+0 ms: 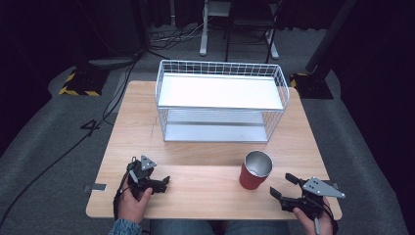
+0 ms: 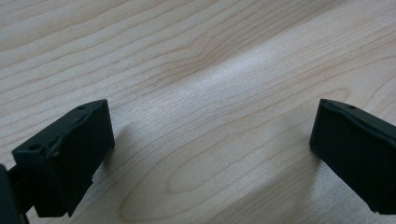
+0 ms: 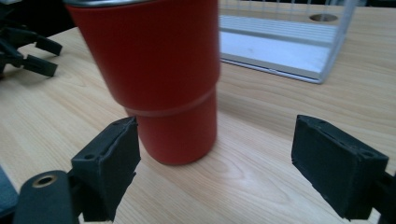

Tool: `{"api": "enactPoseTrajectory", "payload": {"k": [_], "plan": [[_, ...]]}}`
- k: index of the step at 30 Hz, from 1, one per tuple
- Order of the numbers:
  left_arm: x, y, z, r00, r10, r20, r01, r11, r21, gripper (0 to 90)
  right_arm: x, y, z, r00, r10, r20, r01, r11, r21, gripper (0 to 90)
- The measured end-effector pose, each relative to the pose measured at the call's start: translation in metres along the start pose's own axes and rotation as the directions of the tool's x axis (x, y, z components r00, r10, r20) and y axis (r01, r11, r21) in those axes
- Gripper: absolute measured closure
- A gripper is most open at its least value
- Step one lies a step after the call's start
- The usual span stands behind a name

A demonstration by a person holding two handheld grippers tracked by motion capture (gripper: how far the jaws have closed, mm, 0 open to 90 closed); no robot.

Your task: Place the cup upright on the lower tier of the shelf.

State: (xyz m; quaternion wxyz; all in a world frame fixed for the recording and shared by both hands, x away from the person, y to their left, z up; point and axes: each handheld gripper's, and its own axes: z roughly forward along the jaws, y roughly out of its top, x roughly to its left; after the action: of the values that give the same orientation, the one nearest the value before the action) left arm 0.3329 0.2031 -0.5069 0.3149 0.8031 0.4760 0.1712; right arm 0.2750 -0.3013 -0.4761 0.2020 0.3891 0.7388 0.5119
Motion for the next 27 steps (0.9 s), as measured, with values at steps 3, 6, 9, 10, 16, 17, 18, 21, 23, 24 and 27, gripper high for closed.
{"api": "enactPoseTrajectory", "payload": {"k": [3,6,9,10,16,17,18,21,23,24,27], "plan": [[0.0,0.0,0.0,1.0,0.0,0.0,0.0,1.0,0.0,0.1,0.003,0.0,0.003,0.9998,-0.012,-0.016,0.012,1.0,-0.005,15.9],[0.0,0.0,0.001,1.0,-0.004,0.0,0.004,1.0,0.0,0.1,0.007,0.001,0.011,0.9996,-0.02,-0.02,0.019,1.0,-0.01,15.9],[0.0,0.001,0.001,1.0,-0.004,0.0,0.004,1.0,-0.001,0.1,0.01,0.001,0.02,0.9993,-0.014,-0.034,0.014,1.0,-0.01,15.9],[0.0,0.001,0.001,1.0,-0.004,0.0,0.004,1.0,0.0,0.1,0.011,0.001,0.021,0.9992,-0.011,-0.04,0.011,1.0,-0.007,15.9],[0.0,0.001,0.001,1.0,-0.005,0.0,0.005,1.0,0.0,0.1,0.018,0.002,0.035,0.9987,-0.004,-0.05,0.004,1.0,-0.003,15.9],[0.0,0.001,0.001,1.0,-0.004,0.0,0.004,1.0,0.0,0.1,0.018,0.002,0.037,0.9986,-0.004,-0.052,0.004,1.0,-0.002,15.9],[0.0,0.001,0.001,1.0,-0.004,0.0,0.004,1.0,0.0,0.1,0.02,0.002,0.041,0.9985,-0.007,-0.055,0.007,1.0,0.003,15.8],[0.0,0.001,0.001,1.0,-0.005,0.0,0.005,1.0,-0.001,0.1,0.023,0.002,0.049,0.9978,-0.018,-0.065,0.018,1.0,0.01,15.8],[0.0,0.001,0.001,1.0,-0.004,0.0,0.004,1.0,0.0,0.1,0.024,0.003,0.054,0.9973,-0.021,-0.071,0.022,1.0,0.014,15.7],[0.0,0.001,0.001,1.0,-0.005,0.0,0.005,1.0,0.0,0.1,0.024,0.003,0.054,0.9973,-0.021,-0.071,0.022,1.0,0.014,15.7],[0.0,0.001,0.001,1.0,-0.005,0.0,0.005,1.0,0.0,0.1,0.024,0.003,0.065,0.9973,-0.027,-0.068,0.029,0.999,0.027,14.6]]}}
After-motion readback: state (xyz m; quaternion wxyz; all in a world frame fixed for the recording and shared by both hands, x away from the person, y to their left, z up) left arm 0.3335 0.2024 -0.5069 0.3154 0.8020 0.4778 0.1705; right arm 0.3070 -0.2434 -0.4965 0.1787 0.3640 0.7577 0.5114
